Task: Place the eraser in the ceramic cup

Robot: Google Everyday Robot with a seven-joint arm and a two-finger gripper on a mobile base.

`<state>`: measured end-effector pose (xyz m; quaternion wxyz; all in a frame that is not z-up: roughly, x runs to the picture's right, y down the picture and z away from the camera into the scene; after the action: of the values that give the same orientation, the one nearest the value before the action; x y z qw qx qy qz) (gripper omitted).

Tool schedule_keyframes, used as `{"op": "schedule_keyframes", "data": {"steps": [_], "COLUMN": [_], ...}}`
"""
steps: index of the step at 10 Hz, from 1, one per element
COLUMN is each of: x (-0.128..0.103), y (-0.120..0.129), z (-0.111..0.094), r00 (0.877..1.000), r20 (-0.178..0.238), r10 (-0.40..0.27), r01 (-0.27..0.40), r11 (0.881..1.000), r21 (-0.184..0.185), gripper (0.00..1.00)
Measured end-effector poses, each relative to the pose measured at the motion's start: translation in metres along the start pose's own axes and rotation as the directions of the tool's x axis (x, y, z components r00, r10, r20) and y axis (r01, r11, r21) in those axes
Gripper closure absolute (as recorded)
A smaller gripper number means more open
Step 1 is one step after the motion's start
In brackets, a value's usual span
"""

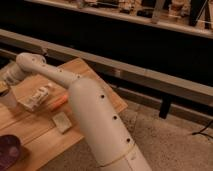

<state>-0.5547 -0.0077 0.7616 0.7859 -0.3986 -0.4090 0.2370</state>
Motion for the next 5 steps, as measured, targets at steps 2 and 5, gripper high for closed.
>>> {"op": "schedule_keyframes", "data": {"steps": [2, 5], "x": [0.0042, 0.0074], "y": [-0.0021, -0.0021], "z": [0.0021, 0.0025], "r00": [1.0, 1.0], "r20": [-0.007, -0.02], "r10": [0.001, -0.004], "r01": [-0.001, 0.003], "r11": [1.0, 1.0], "r21": [-0.001, -0.005], "gripper": [1.0, 0.87]}}
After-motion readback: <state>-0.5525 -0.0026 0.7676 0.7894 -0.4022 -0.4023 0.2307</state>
